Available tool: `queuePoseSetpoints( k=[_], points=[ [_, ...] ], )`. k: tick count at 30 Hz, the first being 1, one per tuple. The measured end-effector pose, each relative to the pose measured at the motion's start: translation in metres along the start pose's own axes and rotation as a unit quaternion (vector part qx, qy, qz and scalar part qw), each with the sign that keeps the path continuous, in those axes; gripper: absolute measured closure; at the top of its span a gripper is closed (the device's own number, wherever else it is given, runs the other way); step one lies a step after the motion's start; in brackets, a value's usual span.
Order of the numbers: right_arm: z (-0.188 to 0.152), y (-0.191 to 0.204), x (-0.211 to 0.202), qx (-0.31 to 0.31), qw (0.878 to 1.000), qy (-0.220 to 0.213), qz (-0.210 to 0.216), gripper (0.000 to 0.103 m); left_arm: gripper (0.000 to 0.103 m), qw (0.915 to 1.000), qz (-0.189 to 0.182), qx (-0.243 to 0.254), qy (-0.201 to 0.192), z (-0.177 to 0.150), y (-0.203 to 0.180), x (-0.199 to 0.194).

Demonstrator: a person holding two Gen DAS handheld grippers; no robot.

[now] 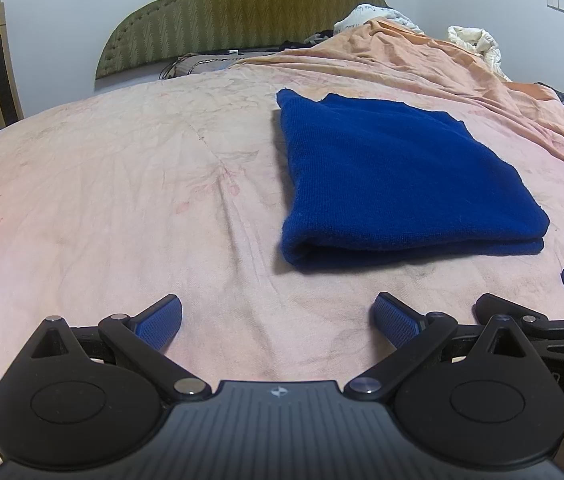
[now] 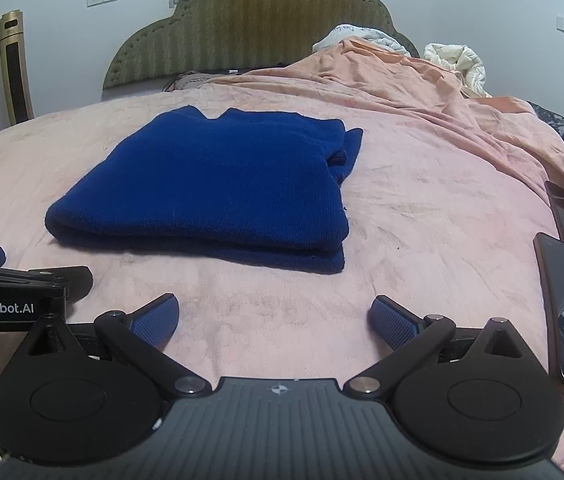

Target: Fold small clothes

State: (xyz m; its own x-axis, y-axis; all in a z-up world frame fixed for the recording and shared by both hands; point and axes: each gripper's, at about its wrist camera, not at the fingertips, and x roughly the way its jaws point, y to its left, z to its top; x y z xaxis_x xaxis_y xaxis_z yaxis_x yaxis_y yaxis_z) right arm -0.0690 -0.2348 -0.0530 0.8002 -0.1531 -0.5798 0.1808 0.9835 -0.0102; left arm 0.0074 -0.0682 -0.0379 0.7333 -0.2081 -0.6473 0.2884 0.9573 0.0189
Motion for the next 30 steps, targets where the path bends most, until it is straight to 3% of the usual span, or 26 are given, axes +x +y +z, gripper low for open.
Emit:
queuePoseSetpoints(
  k=[12, 22, 30],
  points=[
    [0.001, 0.001, 0.000, -0.003, 1.000, 0.003, 0.002, 0.000, 0.000, 0.9999, -0.003, 0.004, 0.012, 0.005, 0.007, -0.006],
    [0.015, -0.002, -0.004, 0.006, 0.999, 0.045, 0.003, 0.000, 0.000, 0.9994, 0.012, -0.007, 0.031, 0.015, 0.016, -0.009],
    [0.023, -0.010, -0.011, 0.025, 0.998, 0.050, 0.012, 0.001, 0.000, 0.9989, 0.016, -0.004, 0.044, 0.016, 0.018, -0.011]
  ],
)
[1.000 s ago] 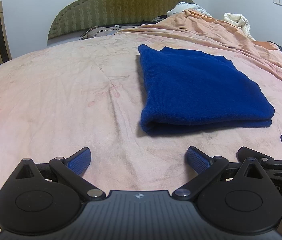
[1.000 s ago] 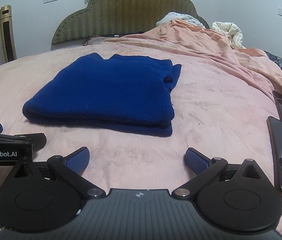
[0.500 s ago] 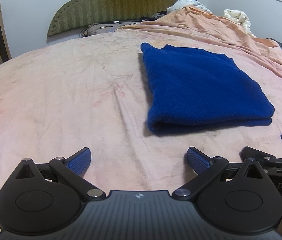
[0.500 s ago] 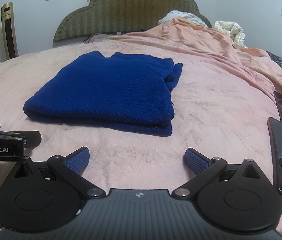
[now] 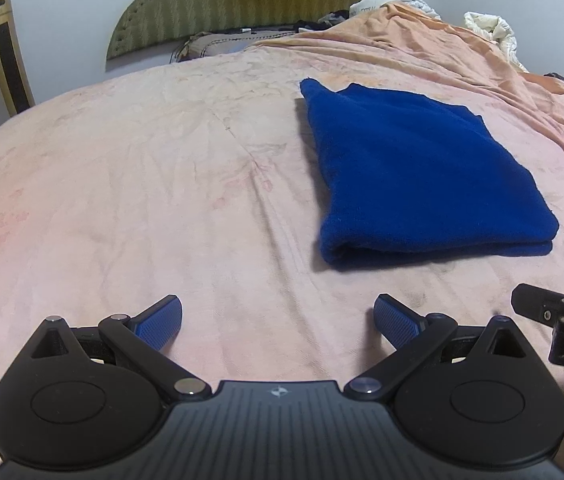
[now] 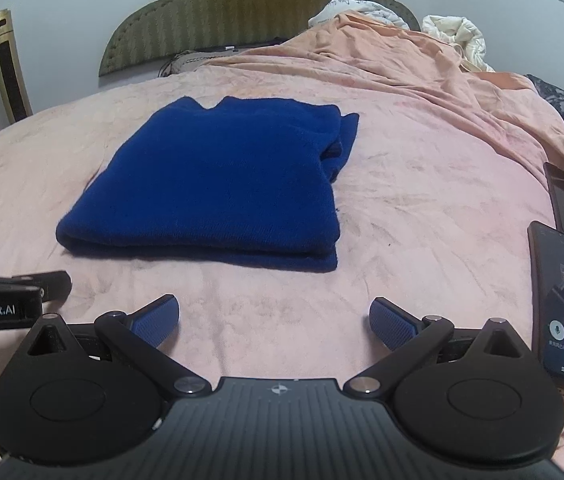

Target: Fold small clothes

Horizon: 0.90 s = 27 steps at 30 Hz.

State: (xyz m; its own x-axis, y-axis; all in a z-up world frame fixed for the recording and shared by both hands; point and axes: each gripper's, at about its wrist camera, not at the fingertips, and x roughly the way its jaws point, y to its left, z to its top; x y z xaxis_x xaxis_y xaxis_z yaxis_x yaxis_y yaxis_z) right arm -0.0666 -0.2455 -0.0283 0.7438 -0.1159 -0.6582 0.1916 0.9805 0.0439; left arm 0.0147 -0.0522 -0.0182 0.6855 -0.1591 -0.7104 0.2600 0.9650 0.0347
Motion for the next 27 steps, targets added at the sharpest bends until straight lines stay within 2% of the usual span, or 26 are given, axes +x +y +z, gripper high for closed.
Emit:
queuePoseSetpoints(
  k=[5, 27],
  points=[
    [0.0006, -0.0056, -0.0008, 0.005, 1.000, 0.001, -0.005, 0.001, 0.000, 0.9999, 0.003, 0.012, 0.006, -0.0007, -0.0034, 0.0005],
    [-0.0005, -0.0096, -0.0003, -0.003, 1.000, 0.000, -0.009, 0.001, 0.000, 0.9998, 0.002, 0.009, 0.017, -0.0010, -0.0020, 0.0002]
  ],
)
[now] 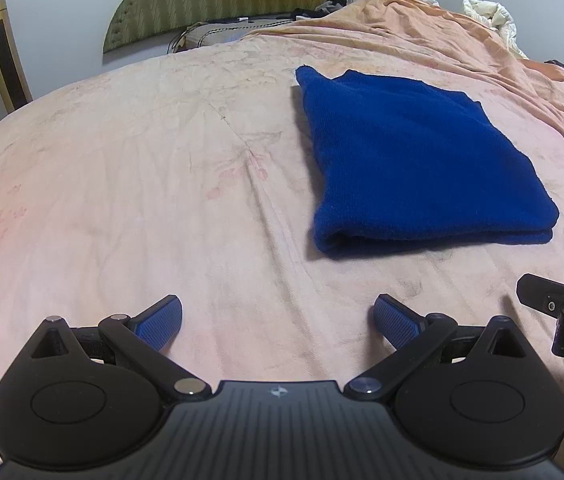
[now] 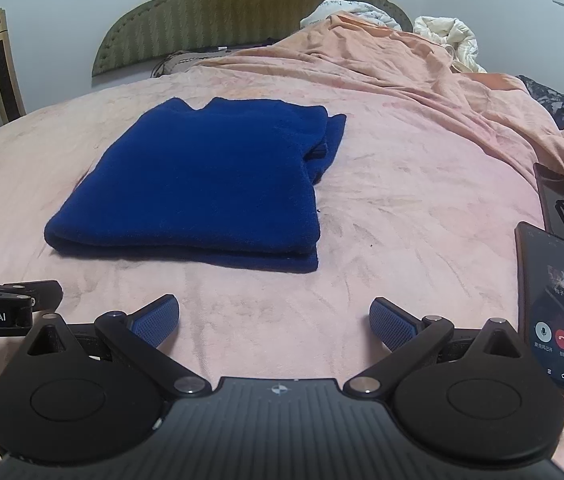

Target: Fold small clothes

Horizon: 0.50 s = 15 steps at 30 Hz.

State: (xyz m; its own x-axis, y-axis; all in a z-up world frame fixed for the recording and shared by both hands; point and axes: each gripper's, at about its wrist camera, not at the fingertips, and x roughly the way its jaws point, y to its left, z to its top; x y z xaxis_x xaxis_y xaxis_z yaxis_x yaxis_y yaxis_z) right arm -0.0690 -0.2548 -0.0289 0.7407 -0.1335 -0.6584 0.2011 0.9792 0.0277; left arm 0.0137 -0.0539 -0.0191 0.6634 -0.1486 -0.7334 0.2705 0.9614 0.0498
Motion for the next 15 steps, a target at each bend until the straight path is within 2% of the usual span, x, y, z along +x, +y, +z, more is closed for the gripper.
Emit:
queuePoseSetpoints(
  k=[15],
  points=[
    [-0.0004, -0.0011, -0.0001, 0.001, 1.000, 0.000, 0.001, 0.001, 0.000, 1.0000, 0.004, 0.004, 0.000, -0.0005, -0.0029, -0.0009]
  ],
)
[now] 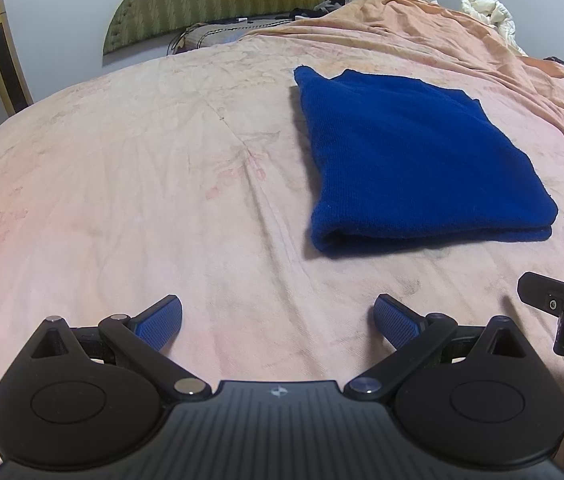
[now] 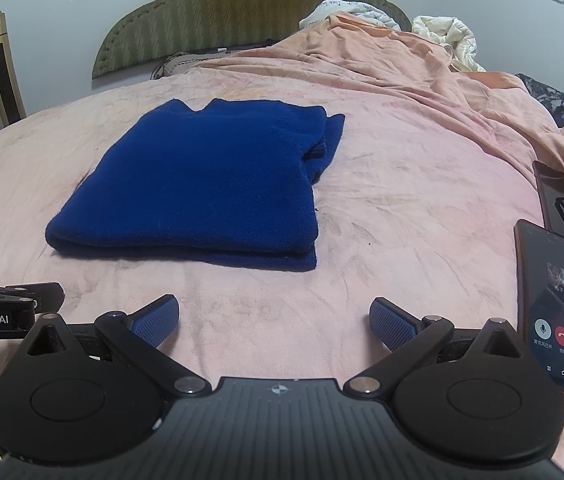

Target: Fold small clothes

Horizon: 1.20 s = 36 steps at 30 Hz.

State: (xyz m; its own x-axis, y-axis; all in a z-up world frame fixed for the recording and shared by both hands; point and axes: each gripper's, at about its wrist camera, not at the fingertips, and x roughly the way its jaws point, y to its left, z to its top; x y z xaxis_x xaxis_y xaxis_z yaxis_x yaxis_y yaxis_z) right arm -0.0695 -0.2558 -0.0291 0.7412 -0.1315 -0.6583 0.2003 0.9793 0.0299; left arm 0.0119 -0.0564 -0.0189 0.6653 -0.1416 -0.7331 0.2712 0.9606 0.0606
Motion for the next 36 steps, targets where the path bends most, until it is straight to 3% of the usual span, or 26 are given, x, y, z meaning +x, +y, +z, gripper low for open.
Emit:
queuePoseSetpoints(
  k=[36],
  points=[
    [-0.0016, -0.0044, -0.0033, 0.007, 1.000, -0.004, 0.006, 0.001, 0.000, 0.9999, 0.002, 0.012, 0.003, 0.0007, -0.0082, -0.0003]
  ],
)
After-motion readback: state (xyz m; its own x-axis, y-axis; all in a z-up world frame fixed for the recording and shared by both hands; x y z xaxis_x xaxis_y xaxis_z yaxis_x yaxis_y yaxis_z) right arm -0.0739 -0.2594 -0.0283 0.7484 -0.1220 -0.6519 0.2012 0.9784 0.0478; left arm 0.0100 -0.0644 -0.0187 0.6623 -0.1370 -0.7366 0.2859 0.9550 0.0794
